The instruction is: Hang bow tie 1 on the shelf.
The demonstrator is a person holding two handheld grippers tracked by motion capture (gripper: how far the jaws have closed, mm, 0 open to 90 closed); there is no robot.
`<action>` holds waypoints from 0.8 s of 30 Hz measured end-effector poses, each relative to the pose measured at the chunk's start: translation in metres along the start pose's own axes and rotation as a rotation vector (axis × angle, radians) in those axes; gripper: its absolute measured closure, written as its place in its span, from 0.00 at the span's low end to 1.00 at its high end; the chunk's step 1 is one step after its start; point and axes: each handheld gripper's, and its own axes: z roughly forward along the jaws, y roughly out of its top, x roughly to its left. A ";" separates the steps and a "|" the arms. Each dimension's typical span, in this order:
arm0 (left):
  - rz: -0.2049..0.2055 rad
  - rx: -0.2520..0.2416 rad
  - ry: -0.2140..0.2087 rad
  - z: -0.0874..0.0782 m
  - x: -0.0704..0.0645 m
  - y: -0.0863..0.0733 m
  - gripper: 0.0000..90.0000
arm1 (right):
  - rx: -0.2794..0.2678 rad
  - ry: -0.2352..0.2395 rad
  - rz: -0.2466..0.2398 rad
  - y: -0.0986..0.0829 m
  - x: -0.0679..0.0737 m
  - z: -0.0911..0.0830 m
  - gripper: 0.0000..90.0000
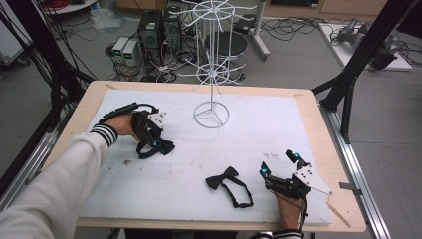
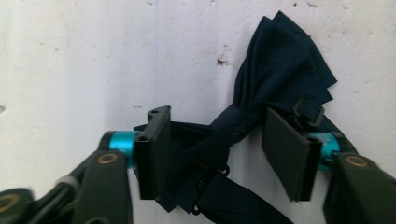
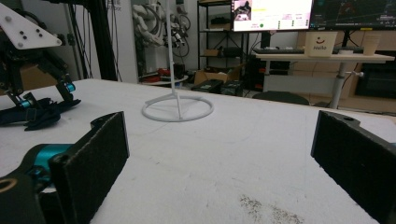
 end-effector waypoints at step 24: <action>-0.082 0.013 0.001 0.002 0.002 -0.003 0.83 | 0.002 0.000 -0.001 0.000 0.000 0.000 0.04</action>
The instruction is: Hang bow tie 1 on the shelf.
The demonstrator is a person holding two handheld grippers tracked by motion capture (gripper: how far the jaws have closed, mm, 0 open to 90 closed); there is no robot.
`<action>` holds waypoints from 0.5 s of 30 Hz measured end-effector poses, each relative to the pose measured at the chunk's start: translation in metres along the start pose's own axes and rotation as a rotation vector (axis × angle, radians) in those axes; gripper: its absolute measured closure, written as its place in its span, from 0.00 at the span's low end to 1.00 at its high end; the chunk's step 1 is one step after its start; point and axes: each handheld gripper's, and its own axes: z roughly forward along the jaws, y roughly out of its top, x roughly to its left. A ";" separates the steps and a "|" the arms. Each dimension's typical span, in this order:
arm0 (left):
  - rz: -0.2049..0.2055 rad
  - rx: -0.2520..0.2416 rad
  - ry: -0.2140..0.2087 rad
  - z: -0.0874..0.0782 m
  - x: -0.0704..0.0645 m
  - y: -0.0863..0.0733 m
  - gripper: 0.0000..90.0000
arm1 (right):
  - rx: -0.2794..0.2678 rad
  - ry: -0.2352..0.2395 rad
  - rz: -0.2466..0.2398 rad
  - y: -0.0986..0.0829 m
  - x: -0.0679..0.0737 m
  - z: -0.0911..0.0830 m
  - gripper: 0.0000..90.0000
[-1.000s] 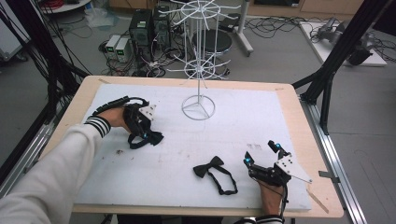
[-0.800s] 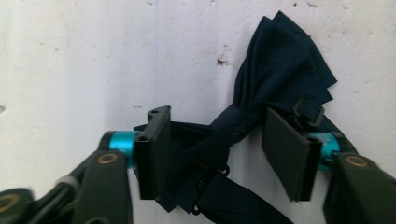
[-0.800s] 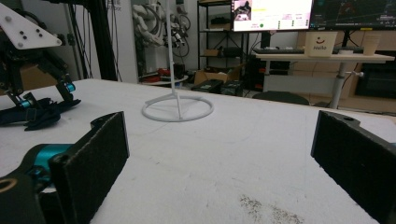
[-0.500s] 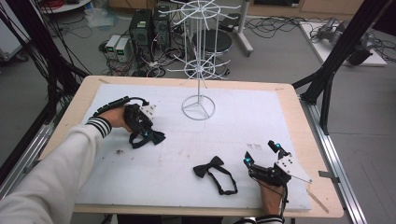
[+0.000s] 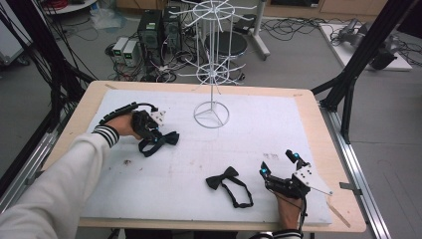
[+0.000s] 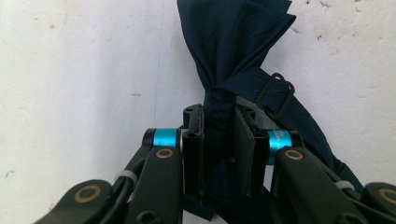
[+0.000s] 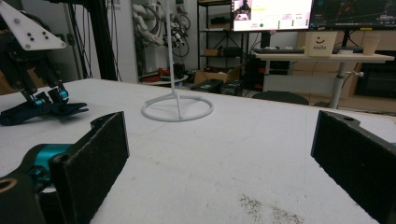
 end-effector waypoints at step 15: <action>-0.141 -0.067 0.110 -0.013 -0.005 -0.013 0.83 | 0.000 0.000 -0.004 0.000 0.000 0.000 0.04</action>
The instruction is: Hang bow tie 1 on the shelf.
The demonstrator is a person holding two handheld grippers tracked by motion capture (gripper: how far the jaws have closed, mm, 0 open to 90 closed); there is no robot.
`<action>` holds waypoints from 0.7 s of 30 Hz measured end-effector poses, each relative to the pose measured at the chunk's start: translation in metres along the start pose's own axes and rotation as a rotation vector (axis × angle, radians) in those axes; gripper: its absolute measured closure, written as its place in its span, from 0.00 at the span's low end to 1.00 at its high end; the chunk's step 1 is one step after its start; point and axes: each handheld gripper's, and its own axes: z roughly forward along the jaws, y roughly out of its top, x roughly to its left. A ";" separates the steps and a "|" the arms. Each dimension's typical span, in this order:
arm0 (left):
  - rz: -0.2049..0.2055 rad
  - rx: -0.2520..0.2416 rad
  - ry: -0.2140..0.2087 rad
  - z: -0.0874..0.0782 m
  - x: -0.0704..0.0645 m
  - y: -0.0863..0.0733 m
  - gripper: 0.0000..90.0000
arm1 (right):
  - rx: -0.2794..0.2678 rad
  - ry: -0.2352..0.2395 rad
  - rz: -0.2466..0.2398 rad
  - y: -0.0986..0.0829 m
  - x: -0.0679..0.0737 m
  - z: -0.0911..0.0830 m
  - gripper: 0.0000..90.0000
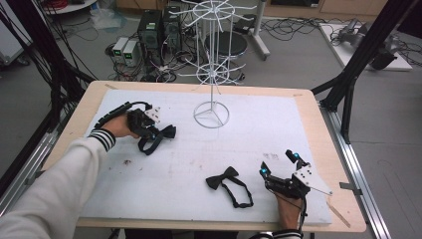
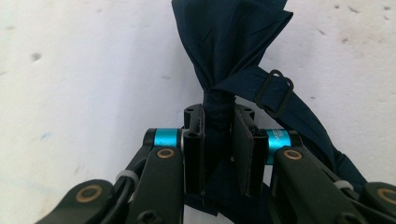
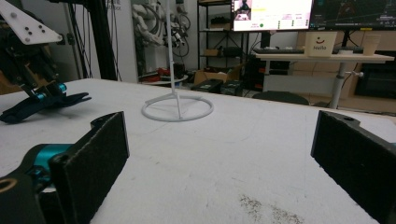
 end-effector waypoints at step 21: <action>-0.241 -0.233 0.120 -0.034 0.003 -0.012 0.83 | -0.001 -0.003 -0.002 0.000 0.000 0.000 0.04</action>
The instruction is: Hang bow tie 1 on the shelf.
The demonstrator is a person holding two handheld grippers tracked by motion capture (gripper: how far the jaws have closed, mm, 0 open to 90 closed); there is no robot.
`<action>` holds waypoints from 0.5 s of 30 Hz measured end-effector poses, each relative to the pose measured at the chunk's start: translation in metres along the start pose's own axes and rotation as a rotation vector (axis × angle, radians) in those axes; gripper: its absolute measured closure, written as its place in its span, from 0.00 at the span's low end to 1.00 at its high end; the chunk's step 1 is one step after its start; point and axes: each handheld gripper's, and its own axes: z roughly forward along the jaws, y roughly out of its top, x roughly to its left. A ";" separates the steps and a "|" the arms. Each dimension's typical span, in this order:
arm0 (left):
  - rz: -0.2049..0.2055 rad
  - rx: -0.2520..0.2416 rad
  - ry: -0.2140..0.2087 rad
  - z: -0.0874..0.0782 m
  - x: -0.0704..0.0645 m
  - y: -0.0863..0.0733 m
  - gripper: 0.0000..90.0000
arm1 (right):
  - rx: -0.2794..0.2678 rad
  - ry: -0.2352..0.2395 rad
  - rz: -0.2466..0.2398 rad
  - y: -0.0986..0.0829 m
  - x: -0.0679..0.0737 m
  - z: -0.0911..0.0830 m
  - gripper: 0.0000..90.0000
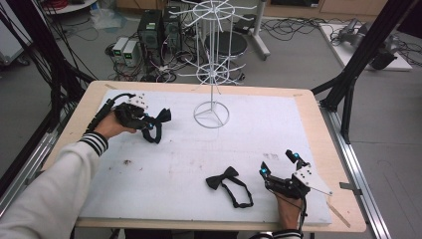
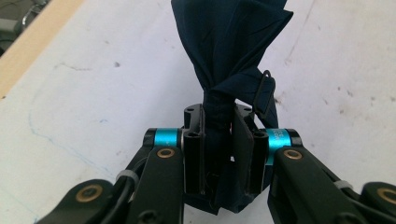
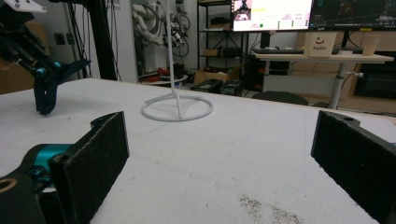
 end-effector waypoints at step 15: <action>-0.126 -0.181 0.031 -0.023 -0.003 0.011 0.84 | 0.002 0.001 -0.005 0.000 0.000 0.000 0.04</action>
